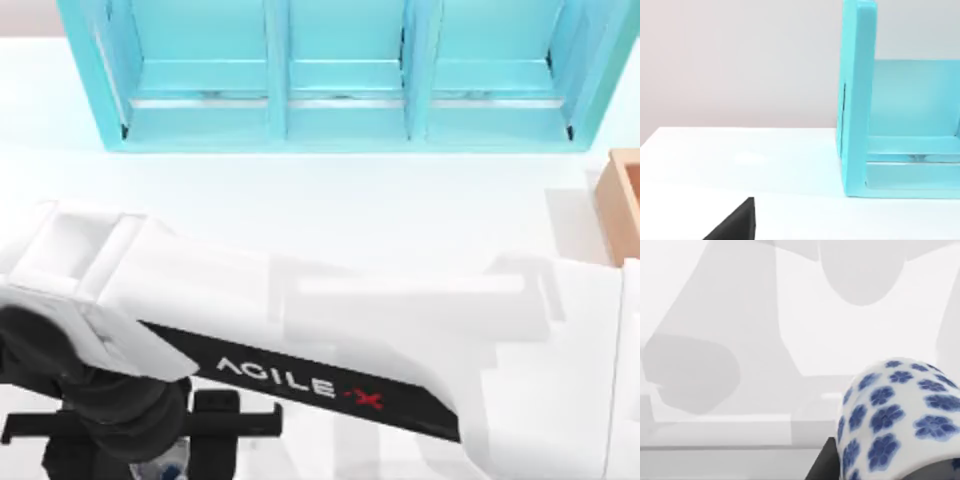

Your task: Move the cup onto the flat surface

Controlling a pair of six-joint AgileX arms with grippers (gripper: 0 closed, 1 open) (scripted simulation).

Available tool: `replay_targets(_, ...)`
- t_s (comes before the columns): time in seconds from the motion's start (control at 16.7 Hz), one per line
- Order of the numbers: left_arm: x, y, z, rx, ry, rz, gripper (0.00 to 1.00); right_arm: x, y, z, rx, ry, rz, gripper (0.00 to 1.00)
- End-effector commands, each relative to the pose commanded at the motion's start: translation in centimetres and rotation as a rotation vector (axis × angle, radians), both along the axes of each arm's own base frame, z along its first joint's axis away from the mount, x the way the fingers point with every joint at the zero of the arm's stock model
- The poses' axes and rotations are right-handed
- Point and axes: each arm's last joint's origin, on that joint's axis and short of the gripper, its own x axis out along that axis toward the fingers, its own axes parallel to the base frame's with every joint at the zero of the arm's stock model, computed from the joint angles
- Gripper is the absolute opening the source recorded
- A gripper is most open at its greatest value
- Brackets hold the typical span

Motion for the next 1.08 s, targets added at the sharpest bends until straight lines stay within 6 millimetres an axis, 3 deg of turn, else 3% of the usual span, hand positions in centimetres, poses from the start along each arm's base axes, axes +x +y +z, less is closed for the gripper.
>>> replay_targets(0.24,0.0,0.0,0.0,0.0,0.0,0.0,1.0,-0.2,-0.1,-2.1,-0.001,0.0,0.001,0.0)
replay_targets(0.54,0.0,0.0,0.0,0.0,0.0,0.0,1.0,-0.2,-0.2,-2.4,-0.001,0.0,0.001,0.0)
replay_targets(1.08,0.0,0.0,0.0,0.0,0.0,0.0,1.0,-0.2,-0.2,-2.4,-0.001,0.0,0.001,0.68)
